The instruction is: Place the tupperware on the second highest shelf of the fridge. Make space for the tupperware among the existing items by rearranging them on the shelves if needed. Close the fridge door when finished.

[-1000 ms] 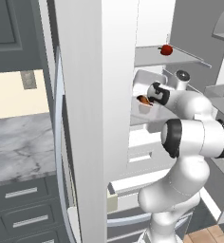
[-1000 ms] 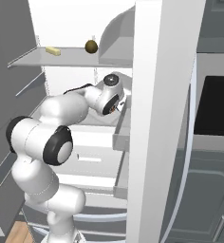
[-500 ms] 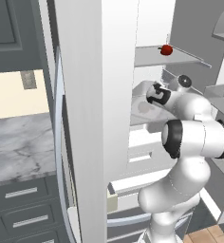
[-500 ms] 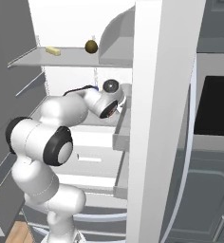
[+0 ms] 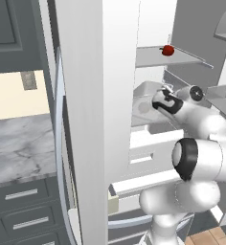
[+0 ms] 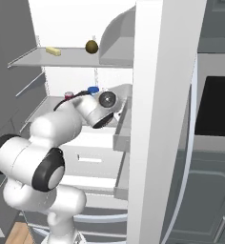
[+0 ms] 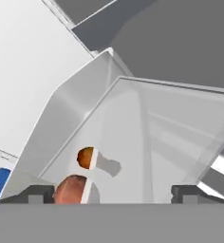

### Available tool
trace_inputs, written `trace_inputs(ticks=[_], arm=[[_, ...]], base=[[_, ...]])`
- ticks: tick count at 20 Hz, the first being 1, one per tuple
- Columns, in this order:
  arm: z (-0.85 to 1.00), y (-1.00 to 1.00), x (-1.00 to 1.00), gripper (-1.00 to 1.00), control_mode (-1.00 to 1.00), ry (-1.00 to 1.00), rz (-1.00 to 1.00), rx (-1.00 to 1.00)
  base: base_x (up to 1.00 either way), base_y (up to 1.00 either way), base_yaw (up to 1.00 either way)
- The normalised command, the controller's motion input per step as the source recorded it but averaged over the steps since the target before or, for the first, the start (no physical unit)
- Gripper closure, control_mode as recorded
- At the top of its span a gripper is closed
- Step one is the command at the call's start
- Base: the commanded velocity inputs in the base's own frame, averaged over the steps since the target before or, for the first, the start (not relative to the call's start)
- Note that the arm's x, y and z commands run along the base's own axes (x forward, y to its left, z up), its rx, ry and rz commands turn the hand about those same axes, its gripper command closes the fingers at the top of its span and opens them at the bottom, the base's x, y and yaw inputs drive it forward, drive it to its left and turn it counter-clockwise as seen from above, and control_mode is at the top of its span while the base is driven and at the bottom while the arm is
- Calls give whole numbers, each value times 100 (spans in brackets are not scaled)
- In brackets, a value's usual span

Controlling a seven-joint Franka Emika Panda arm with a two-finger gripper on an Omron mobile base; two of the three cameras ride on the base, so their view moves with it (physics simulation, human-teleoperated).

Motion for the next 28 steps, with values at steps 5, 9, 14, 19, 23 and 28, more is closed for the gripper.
trace_inputs(ticks=[5,9,14,19,23,28], arm=[[75,30,-90,-100,-100,5,19,-12],[79,78,-96,-100,-100,41,38,-49],[19,89,-97,-100,-100,25,37,-49],[0,20,-53,-100,-100,-1,29,-6],[0,4,-22,-100,-100,-4,13,0],[0,0,0,-100,100,0,0,0]], base=[[0,0,0],[0,0,0],[0,0,0],[0,0,0],[0,0,0],[-18,-1,2]])
